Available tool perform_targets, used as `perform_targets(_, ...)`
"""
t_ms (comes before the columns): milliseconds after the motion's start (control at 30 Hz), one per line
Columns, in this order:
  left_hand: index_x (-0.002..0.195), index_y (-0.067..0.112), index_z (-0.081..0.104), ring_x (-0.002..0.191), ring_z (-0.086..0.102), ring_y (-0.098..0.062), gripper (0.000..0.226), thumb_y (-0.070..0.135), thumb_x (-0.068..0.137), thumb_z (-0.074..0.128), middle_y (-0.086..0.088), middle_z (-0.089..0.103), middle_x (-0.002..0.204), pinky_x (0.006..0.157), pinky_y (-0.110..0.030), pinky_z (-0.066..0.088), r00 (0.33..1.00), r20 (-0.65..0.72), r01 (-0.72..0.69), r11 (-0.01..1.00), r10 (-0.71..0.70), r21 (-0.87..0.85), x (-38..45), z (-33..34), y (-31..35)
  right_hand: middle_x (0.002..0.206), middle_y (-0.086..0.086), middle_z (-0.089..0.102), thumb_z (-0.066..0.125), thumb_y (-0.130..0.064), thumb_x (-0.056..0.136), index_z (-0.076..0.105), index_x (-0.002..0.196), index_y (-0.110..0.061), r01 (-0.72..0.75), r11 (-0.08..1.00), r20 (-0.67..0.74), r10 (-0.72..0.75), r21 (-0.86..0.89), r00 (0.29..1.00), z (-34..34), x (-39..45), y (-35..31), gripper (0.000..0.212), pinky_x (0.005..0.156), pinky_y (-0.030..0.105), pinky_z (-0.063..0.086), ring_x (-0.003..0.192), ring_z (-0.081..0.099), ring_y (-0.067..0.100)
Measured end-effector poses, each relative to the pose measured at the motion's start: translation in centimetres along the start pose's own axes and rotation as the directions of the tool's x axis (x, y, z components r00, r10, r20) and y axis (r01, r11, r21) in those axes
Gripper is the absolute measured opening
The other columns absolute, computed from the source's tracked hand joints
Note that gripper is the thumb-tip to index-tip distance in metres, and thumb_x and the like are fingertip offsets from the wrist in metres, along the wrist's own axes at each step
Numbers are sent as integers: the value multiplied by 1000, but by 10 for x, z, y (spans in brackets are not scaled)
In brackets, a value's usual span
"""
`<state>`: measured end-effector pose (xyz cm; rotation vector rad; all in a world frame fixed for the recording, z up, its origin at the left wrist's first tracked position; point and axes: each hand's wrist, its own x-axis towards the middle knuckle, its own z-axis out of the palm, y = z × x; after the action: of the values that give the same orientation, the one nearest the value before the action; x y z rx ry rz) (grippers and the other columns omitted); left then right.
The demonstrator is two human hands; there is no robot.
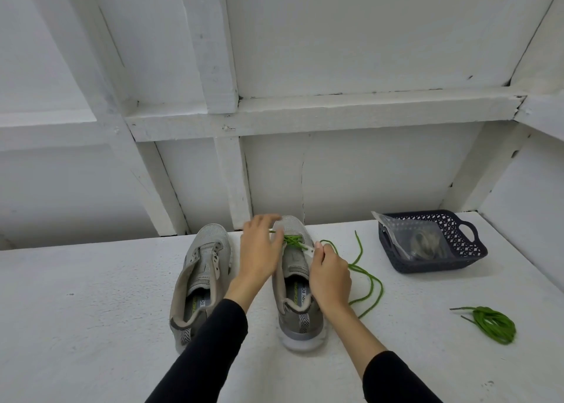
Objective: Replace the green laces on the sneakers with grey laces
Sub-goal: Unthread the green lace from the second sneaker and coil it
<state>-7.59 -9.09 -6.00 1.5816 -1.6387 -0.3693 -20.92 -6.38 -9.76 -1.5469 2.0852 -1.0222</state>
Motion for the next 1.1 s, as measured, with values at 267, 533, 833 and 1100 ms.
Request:
perform_targets(267,110,27,65,127,33,-19,25,37,101,44,9,54,124,107,-43,18,955,294,-169,886,39,432,-1,19,-4,70,-2,55,30,-35,104,55,86,-14,6,1000,4,-6,-23,1000,0,-1,0,38,46,23,27,62,50,13)
perform_targets(533,88,7,53,90,68,-14,27,21,106,37,-5,71,96,82,-22,53,894,287,422,433,-343,-796,0,4,4,71,-2,55,30,-36,104,52,84,-14,1,1000,27,-1,-16,1000,-2,-1,0,38,46,23,26,63,50,13)
perform_targets(833,88,14,42,60,38,-12,20,20,105,34,1,45,75,51,-21,35,875,104,444,699,-472,-561,7,-21,-22,74,0,55,29,-37,104,50,82,-15,-8,1000,40,9,-8,999,-2,-1,-1,38,54,30,31,69,51,20)
perform_targets(1100,119,44,62,103,47,-19,29,49,92,54,0,60,94,81,-35,45,959,264,51,978,-105,201,-7,0,1,72,-3,53,28,-37,104,51,84,-15,-12,999,28,13,-34,1000,-3,0,-2,38,47,26,26,65,49,16)
